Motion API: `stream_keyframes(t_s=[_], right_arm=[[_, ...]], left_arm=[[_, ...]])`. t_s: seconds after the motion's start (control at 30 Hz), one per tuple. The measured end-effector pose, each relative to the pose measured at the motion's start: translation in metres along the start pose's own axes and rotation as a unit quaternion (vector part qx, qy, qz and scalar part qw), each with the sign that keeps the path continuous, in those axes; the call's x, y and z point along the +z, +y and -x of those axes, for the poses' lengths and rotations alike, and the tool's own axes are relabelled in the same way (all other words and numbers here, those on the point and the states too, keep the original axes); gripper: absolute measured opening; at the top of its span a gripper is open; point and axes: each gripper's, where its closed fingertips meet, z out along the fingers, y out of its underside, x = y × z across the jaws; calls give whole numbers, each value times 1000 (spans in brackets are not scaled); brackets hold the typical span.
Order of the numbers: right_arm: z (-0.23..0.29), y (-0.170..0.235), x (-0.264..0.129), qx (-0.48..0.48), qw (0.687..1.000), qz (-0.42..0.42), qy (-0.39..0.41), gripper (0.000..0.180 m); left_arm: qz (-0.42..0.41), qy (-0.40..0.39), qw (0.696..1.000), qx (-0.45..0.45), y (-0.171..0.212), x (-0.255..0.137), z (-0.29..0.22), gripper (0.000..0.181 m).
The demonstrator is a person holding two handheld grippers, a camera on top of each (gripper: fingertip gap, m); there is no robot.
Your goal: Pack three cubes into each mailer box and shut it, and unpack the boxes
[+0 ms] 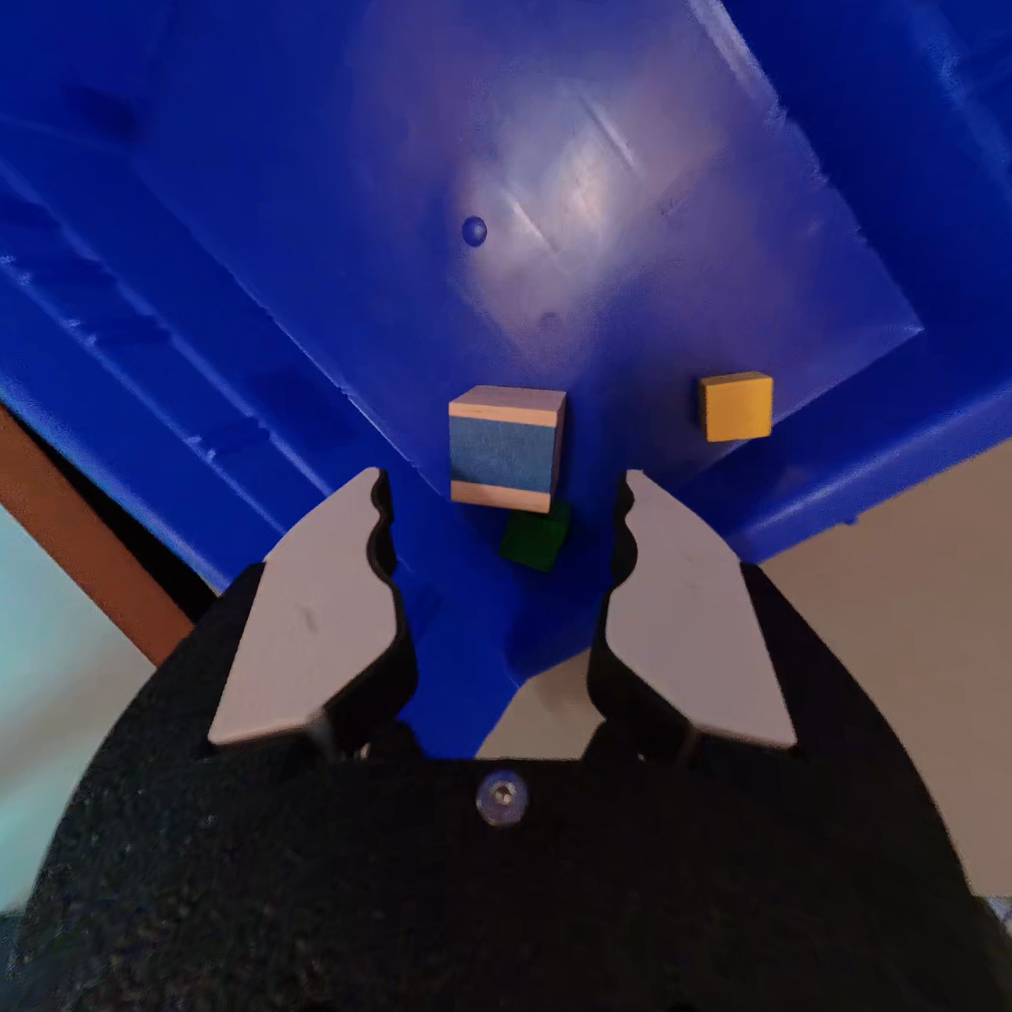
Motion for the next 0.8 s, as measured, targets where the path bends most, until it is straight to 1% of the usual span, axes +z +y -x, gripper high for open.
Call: stream_keyframes(t_s=[0.03, 0.17, 0.23, 0.27, 0.33, 0.43, 0.53, 0.63, 0.73, 0.8], right_arm=[[2, 0, 1, 3, 1000, -2, -6, 87], [12, 2, 3, 4, 999, -4, -38, 88], [20, 4, 4, -2, 998, -4, -59, 89], [24, 5, 5, -2, 997, -4, -71, 90], [29, 5, 6, -1, 996, -6, -88, 91], [33, 3, 7, 5, 995, -14, -100, 91], [33, 1, 7, 6, 995, -19, -103, 91], [32, 1, 7, 10, 995, -17, -101, 89], [34, -2, 6, 9, 995, -19, -101, 89], [36, -8, 3, 16, 994, -29, -106, 89]], left_arm=[[22, -5, 1000, 9, 2, 7, 2, 77], [87, -26, 995, 50, 10, 29, 8, 77], [95, -44, 993, 59, 9, 36, 14, 73], [94, -41, 993, 57, 8, 38, 14, 71], [94, -2, 995, 42, 9, 44, 5, 61], [71, 29, 997, -4, 5, 46, 2, 46], [51, 27, 998, -25, 5, 46, 2, 46], [21, 6, 1000, 6, 2, 40, 1, 46], [-52, -27, 998, 18, -16, 13, 4, 46], [-131, -31, 991, 16, -34, -21, -1, 46]])
